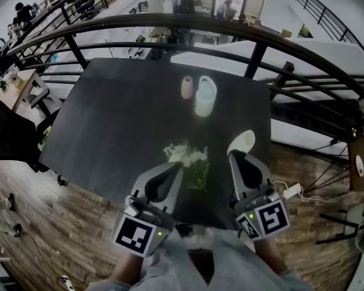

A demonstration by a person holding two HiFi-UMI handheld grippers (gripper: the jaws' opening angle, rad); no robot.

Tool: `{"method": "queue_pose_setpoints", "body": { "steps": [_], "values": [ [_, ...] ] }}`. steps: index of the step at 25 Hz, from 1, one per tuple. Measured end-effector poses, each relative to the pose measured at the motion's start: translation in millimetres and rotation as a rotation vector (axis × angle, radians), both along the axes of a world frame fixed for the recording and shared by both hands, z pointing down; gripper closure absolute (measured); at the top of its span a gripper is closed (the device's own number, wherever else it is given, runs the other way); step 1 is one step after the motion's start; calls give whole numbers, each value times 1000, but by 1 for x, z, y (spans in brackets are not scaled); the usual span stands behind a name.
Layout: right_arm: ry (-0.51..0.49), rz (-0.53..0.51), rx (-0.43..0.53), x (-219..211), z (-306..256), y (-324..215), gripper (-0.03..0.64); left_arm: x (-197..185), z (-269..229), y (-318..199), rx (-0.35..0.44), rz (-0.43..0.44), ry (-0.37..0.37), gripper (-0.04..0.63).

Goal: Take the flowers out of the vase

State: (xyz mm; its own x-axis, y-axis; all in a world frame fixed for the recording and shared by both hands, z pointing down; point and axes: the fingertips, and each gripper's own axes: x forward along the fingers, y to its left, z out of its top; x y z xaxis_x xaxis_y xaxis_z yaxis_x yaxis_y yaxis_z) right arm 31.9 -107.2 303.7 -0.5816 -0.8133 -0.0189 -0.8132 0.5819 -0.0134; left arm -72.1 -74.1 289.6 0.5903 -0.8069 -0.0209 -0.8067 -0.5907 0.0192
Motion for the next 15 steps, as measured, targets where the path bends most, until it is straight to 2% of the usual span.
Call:
{"method": "queue_pose_setpoints", "body": {
  "steps": [15],
  "values": [
    [8,-1,-18,-3,4,1,621,-2,0,1,1,-3,5,595]
  ]
}}
